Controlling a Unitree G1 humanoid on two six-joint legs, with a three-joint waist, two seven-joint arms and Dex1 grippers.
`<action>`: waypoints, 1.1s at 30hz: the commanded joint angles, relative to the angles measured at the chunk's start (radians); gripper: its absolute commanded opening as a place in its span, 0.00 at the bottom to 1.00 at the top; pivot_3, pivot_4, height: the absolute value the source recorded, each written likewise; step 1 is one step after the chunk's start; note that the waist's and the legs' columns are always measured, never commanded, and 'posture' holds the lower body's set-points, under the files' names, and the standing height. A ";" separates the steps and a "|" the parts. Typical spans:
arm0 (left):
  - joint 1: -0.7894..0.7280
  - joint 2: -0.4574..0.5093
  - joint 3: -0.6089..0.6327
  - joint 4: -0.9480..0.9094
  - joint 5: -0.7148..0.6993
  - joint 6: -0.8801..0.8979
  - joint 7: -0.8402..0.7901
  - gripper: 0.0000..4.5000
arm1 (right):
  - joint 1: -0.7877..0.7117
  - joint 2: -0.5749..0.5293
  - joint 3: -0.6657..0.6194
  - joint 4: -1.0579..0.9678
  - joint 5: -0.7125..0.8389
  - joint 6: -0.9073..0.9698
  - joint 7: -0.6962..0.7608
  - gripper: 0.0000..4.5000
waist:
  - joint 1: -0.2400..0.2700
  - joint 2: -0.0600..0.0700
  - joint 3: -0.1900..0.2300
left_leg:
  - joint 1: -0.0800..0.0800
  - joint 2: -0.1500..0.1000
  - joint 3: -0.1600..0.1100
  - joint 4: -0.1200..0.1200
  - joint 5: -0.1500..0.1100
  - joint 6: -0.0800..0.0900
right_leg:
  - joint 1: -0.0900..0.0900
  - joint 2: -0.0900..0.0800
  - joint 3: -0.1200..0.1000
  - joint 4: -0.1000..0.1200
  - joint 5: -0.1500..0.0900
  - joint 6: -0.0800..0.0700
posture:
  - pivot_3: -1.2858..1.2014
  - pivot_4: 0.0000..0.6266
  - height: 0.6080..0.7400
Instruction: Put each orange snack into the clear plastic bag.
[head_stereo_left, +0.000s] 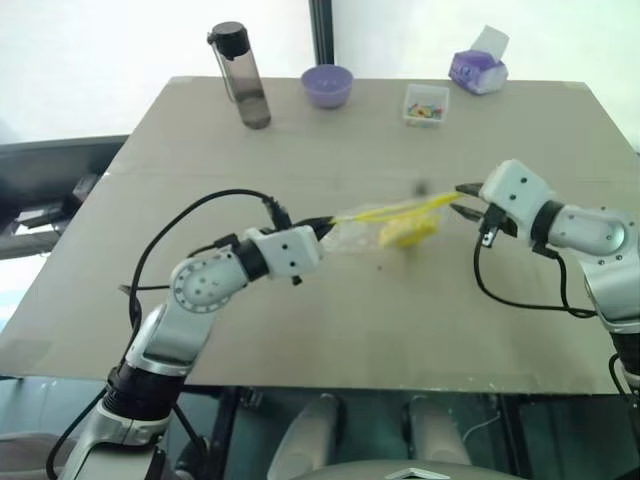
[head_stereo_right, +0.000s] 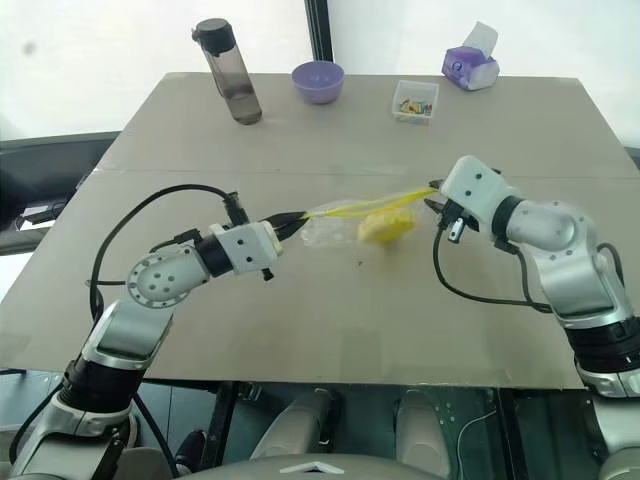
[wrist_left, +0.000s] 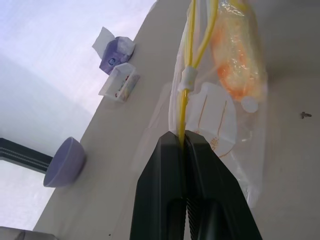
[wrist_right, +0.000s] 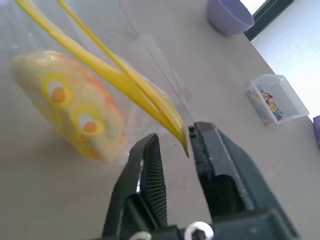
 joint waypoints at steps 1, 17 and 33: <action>-0.009 -0.012 0.010 -0.005 -0.015 -0.005 0.002 0.01 | 0.008 -0.020 -0.015 -0.091 0.026 0.028 0.033 0.42 | -0.002 0.000 0.000 | 0.000 0.000 0.000 0.000 0.000 0.000 | 0.000 0.000 0.000 0.000 0.000 0.000 | 0.52 0.24 0.99; -0.044 -0.062 0.029 -0.080 -0.031 0.132 0.016 0.01 | -0.094 -0.168 -0.144 -0.234 0.298 0.213 0.206 0.42 | -0.004 0.000 0.001 | 0.000 0.001 0.000 0.001 0.000 0.000 | 0.000 0.000 0.000 0.001 0.000 0.000 | 0.52 0.24 0.99; -0.046 -0.071 0.015 -0.132 -0.038 0.166 0.003 0.01 | -0.258 0.162 0.169 -0.096 0.120 0.044 0.055 0.42 | 0.000 -0.002 0.002 | -0.001 0.000 0.000 0.001 0.002 -0.004 | -0.002 0.000 0.000 0.001 0.000 0.000 | 0.52 0.24 0.99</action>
